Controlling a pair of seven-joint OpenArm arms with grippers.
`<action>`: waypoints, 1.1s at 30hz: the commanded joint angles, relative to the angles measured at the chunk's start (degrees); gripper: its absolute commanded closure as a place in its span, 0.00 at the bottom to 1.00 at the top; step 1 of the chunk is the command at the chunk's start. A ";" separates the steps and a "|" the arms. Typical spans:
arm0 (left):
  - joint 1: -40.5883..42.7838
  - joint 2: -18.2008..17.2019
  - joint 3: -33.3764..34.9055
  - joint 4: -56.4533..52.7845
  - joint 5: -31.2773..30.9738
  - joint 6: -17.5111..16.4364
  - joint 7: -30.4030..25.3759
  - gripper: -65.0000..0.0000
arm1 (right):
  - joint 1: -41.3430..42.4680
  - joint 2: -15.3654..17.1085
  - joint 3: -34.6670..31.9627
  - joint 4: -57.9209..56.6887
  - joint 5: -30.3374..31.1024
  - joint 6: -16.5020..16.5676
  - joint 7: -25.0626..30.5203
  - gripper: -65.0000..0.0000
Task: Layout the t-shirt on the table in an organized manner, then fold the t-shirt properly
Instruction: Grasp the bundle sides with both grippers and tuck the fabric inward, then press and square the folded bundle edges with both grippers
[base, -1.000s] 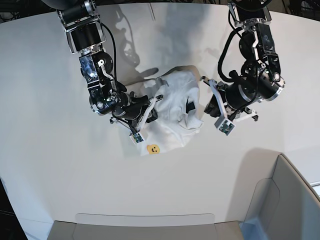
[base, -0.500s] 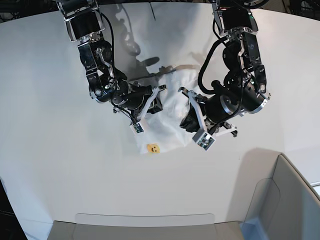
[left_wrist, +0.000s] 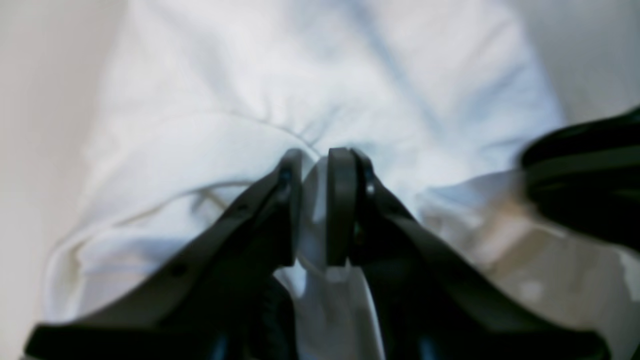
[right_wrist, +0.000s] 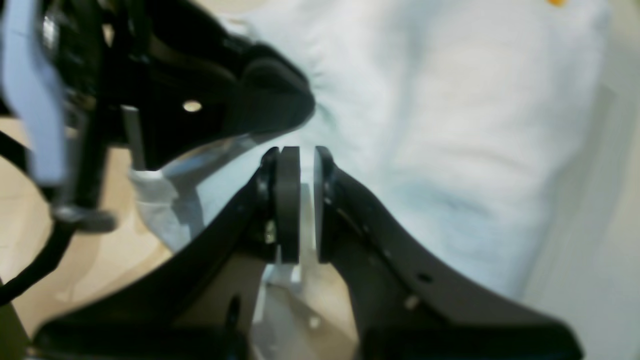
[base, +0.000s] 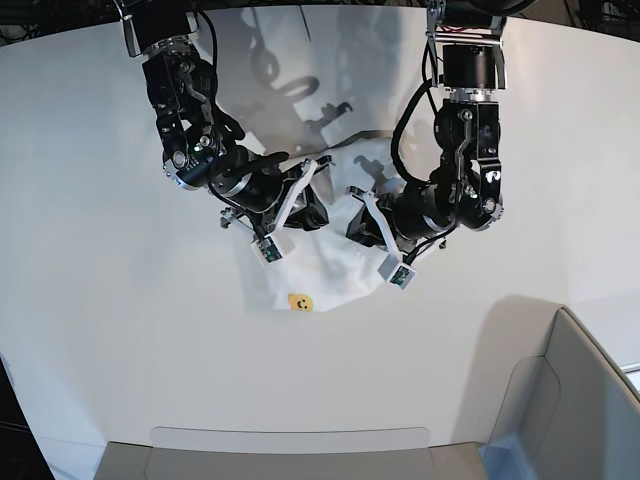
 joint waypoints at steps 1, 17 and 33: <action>-2.58 -1.20 -0.31 -0.50 -1.25 -0.06 -2.02 0.86 | 1.05 -0.18 0.83 1.31 0.92 0.25 1.24 0.92; 0.67 -0.23 -3.92 24.12 -1.52 -0.06 16.18 0.86 | 18.37 0.00 4.52 -13.11 0.74 0.69 1.41 0.92; 11.83 -0.67 -3.83 24.56 -1.25 -0.06 15.83 0.86 | 31.03 0.08 0.56 -42.82 -0.84 0.95 1.59 0.93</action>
